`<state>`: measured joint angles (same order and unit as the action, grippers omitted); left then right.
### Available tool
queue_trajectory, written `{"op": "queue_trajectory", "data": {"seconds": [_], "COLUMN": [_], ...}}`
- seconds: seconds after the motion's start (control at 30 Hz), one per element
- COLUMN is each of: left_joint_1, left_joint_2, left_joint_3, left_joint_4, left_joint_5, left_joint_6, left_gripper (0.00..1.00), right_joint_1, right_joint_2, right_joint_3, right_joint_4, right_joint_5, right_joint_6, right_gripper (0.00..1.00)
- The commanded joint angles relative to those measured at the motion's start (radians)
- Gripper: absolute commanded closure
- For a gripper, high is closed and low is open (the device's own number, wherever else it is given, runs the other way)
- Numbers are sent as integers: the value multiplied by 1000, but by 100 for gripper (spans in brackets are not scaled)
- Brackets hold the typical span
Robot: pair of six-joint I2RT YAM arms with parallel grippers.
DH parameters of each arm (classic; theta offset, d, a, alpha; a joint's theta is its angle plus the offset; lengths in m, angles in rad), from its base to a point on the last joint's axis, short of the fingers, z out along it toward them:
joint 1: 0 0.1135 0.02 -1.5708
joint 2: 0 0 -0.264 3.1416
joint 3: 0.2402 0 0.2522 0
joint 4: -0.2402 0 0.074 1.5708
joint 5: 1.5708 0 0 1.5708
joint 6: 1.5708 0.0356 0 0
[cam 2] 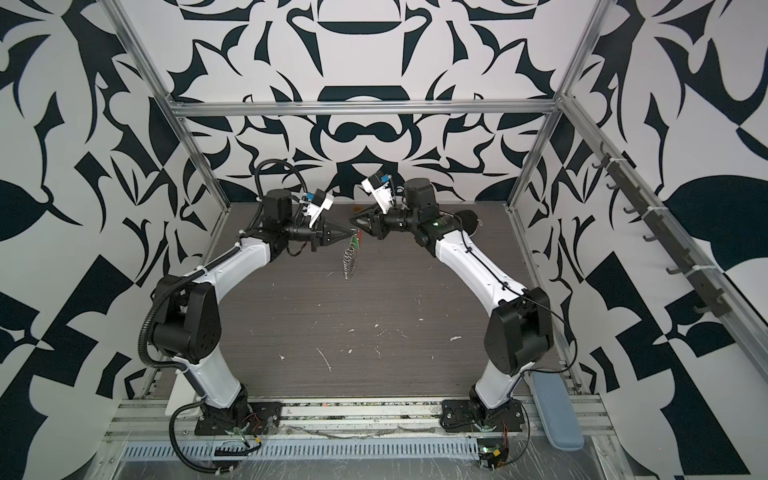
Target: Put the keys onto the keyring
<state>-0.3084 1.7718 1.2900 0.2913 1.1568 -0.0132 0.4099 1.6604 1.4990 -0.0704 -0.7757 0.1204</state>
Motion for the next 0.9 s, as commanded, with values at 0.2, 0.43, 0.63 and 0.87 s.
{"op": "queue_trajectory", "data": {"seconds": [0.2,0.43,0.63,0.87], "left_joint_1": [-20,-54,-66,-64], "left_joint_2": [106,102,90,77], "left_joint_3": [-107,-115,-111,-105], "left_joint_4": [1150,1150,1151,1151], "left_joint_5": [-454,-505,-462,-434], "left_joint_6": [-714,-683,-692,-711], "left_gripper": [100,100,100,100], "right_joint_1": [-77,-78,-78,-75], "right_joint_2": [-120,-92,-13,43], "right_joint_3": [-182,-158,-93,-54], "right_joint_4": [379,448,591,672], "right_joint_5": [83,82,-7,-81], "right_joint_6": [336,417,549,618], "right_gripper": [62,62,62,62]}}
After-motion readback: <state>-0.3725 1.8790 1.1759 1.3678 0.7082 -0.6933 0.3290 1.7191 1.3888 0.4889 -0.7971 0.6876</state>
